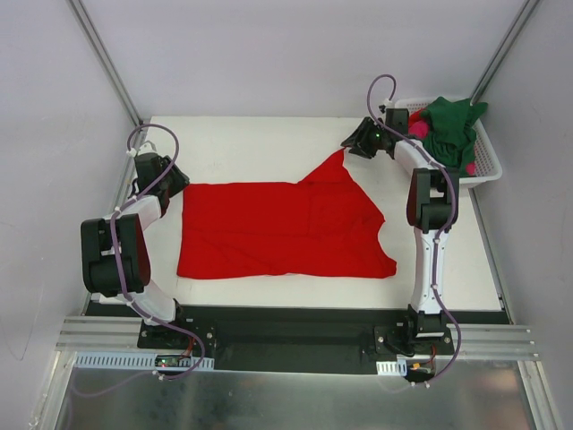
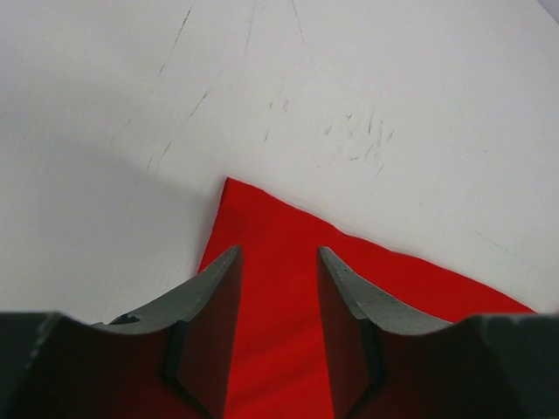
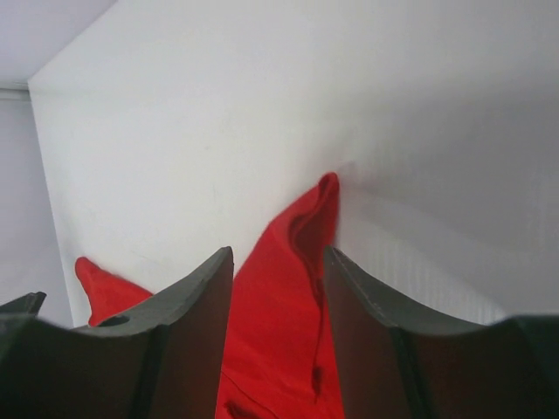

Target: Fold and stack the t-shirts

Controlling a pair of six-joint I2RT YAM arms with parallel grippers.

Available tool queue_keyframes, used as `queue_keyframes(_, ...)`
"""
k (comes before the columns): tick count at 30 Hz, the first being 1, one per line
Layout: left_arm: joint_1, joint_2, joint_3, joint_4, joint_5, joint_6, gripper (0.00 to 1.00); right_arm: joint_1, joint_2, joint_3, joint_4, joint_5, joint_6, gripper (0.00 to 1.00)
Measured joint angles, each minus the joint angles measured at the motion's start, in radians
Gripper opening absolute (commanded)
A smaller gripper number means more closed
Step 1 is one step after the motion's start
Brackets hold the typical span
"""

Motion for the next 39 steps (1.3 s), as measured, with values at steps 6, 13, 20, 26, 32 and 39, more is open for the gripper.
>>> queue_keyframes(6, 0.000, 0.000, -0.001, 0.001, 0.009, 0.002, 0.38, 0.001, 0.002, 0.000, 0.069, 0.000, 0.051, 0.49)
queue_keyframes(13, 0.000, 0.000, -0.011, 0.015, 0.014, 0.003, 0.38, 0.003, 0.034, 0.007, 0.104, 0.007, 0.093, 0.49)
queue_keyframes(20, 0.001, 0.000, -0.021, 0.020, 0.015, 0.003, 0.37, 0.008, 0.086, 0.025, 0.122, 0.023, 0.135, 0.50)
queue_keyframes(26, 0.001, 0.000, -0.022, 0.025, 0.015, 0.003, 0.37, 0.010, 0.099, 0.051, 0.132, 0.036, 0.154, 0.41)
queue_keyframes(32, 0.004, 0.000, -0.024, 0.036, 0.015, 0.003, 0.37, 0.011, 0.106, 0.060, 0.141, 0.042, 0.164, 0.31)
queue_keyframes(39, 0.014, 0.000, -0.027, 0.041, 0.015, 0.003, 0.36, 0.011, 0.107, 0.060, 0.141, 0.042, 0.167, 0.26)
